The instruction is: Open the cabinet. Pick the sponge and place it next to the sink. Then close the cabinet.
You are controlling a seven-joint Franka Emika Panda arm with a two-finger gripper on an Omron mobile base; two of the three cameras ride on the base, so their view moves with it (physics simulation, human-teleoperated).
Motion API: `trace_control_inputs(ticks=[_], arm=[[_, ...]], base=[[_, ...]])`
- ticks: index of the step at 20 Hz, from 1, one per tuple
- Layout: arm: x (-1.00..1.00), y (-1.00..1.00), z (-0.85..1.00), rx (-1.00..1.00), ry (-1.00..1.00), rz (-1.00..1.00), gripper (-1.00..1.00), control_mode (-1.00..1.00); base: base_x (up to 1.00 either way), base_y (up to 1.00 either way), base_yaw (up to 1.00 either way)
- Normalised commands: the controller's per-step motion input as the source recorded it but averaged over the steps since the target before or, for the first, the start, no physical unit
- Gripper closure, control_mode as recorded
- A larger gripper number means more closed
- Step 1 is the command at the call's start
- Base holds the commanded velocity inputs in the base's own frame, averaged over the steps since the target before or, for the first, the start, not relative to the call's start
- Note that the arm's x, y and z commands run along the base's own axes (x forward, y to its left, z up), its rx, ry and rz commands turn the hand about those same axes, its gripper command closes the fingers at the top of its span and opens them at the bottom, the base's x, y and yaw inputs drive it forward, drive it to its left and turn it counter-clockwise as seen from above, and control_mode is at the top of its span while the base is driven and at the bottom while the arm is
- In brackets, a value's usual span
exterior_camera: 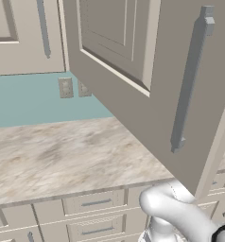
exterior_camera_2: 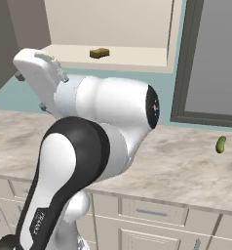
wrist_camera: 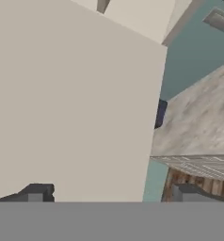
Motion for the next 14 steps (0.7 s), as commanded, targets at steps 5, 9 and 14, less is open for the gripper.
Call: trace_control_inputs(ticks=[5, 9, 14], arm=[[0.11, -0.84, -0.21, -0.37, 0.15, -0.03, -1.00, -1.00], [0.67, -0.06, -0.93, -0.47, 0.20, -0.10, -1.00, -1.00], [0.78, 0.00, -1.00, -0.43, 0.08, -0.14, -1.00, -1.00]], base=[[0.00, 0.00, 0.00], [0.00, 0.00, 0.00], [0.00, 0.00, 0.00]])
